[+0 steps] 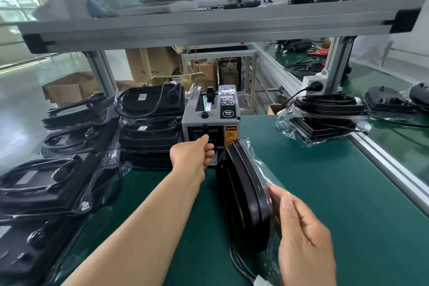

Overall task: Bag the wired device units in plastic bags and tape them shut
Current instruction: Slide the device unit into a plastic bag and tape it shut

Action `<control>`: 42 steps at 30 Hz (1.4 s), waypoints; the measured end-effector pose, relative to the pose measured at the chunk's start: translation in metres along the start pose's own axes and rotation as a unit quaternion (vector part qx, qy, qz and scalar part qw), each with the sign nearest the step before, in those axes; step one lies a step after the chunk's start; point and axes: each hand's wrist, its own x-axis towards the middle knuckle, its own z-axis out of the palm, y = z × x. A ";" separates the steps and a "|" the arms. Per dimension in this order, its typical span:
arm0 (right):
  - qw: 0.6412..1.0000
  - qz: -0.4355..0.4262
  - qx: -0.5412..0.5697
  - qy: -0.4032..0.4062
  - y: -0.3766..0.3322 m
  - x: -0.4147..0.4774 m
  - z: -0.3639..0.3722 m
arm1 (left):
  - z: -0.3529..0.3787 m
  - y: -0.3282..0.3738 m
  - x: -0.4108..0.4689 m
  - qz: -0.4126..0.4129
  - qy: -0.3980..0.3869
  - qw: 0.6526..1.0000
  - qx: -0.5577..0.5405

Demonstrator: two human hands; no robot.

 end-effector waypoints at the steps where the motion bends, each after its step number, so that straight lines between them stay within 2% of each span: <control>1: 1.000 0.003 0.006 -0.004 0.001 -0.001 0.001 | 0.002 0.000 0.001 -0.012 0.005 1.000 -0.020; 5: 0.999 0.010 0.016 -0.027 -0.001 -0.003 0.002 | 0.012 0.006 0.002 -0.039 0.036 0.995 -0.081; 8: 0.999 0.003 0.008 -0.045 -0.004 -0.002 0.000 | 0.017 0.009 -0.002 -0.024 0.057 0.996 -0.070; 10: 0.999 0.006 0.018 -0.049 -0.005 -0.001 -0.002 | 0.013 0.012 -0.012 0.001 0.038 0.998 -0.056; 12: 0.998 0.014 0.032 -0.052 -0.003 -0.001 -0.002 | -0.002 0.016 -0.027 0.027 -0.040 0.998 -0.039; 14: 0.997 0.028 0.057 -0.046 0.001 0.001 -0.001 | -0.022 0.022 -0.049 0.027 -0.187 0.982 0.022; 16: 0.995 0.045 0.078 -0.040 0.002 0.002 0.000 | -0.038 0.027 -0.071 0.014 -0.333 0.934 0.127; 18: 0.994 0.055 0.085 -0.043 0.002 0.003 0.001 | -0.042 0.030 -0.088 0.038 -0.402 0.886 0.229; 21: 0.993 0.057 0.085 -0.051 0.001 0.003 0.002 | -0.034 0.033 -0.099 0.095 -0.391 0.861 0.311; 25: 0.993 0.063 0.087 -0.050 0.001 0.003 0.003 | -0.028 0.033 -0.102 0.114 -0.384 0.848 0.348; 29: 0.993 0.064 0.090 -0.052 0.001 0.002 0.002 | -0.026 0.025 -0.102 0.129 -0.355 0.861 0.341; 36: 0.991 0.061 0.100 -0.059 0.003 0.002 0.002 | -0.030 -0.003 -0.110 0.199 -0.255 0.895 0.307; 42: 0.991 0.063 0.104 -0.056 0.006 0.003 0.003 | -0.033 -0.009 -0.111 0.202 -0.230 0.904 0.297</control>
